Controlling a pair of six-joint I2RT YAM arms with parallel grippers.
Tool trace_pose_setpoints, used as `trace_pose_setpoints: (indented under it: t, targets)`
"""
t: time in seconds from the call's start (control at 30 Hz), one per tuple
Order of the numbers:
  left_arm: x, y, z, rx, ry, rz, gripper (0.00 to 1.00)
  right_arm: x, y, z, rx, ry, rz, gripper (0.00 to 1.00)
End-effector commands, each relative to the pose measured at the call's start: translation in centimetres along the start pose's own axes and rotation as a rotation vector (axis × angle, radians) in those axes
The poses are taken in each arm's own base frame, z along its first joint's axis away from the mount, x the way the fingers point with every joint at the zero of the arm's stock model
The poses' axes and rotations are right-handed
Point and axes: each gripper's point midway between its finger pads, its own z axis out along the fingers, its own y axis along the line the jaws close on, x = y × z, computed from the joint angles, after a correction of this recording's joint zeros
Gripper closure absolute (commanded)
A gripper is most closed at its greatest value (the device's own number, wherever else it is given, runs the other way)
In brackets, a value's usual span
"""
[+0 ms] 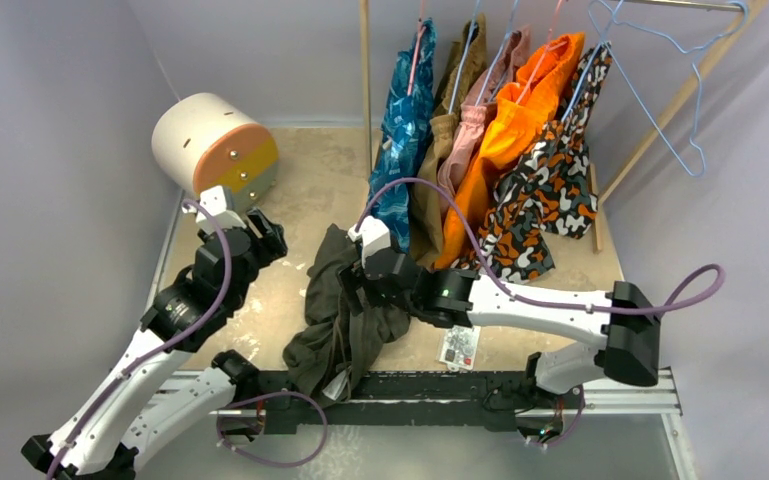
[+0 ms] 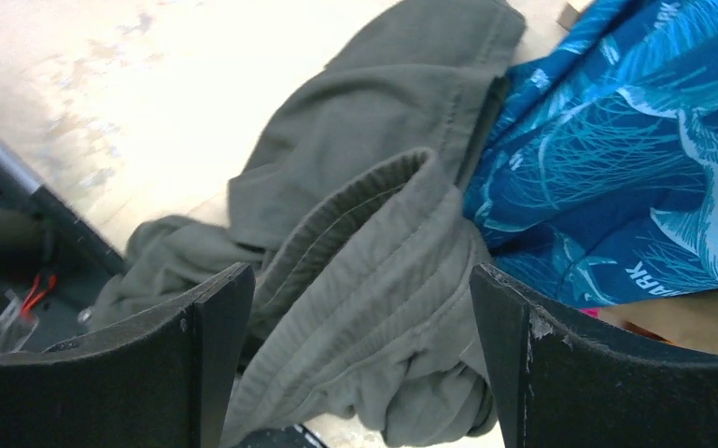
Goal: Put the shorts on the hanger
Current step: Adjust the shorts at the center of the board.
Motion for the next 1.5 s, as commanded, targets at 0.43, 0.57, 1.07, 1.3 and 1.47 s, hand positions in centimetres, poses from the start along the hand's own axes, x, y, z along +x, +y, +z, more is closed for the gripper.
trace_pose_setpoints:
  t: [0.43, 0.57, 1.07, 1.3, 1.47]
  targets:
    - [1.7, -3.1, 0.1, 0.184, 0.083, 0.127, 0.38, 0.5, -4.0, 1.5, 0.282, 0.007, 0.038, 0.6]
    - [2.9, -6.4, -1.3, 0.401, 0.153, 0.201, 0.36, -1.8, -2.7, -1.4, 0.1, -0.105, -0.044, 0.97]
    - [7.4, -16.4, -7.7, 1.131, 0.403, 0.262, 0.32, -2.8, 0.6, -6.6, -0.247, -0.254, -0.166, 1.0]
    - [12.1, -17.0, -7.8, 1.092, 0.509, 0.396, 0.32, -2.7, 1.3, -7.0, -0.293, -0.255, -0.182, 1.0]
    - [12.6, -17.2, -7.2, 1.064, 0.516, 0.41, 0.38, -3.0, 1.1, -7.3, -0.285, -0.258, -0.19, 1.0]
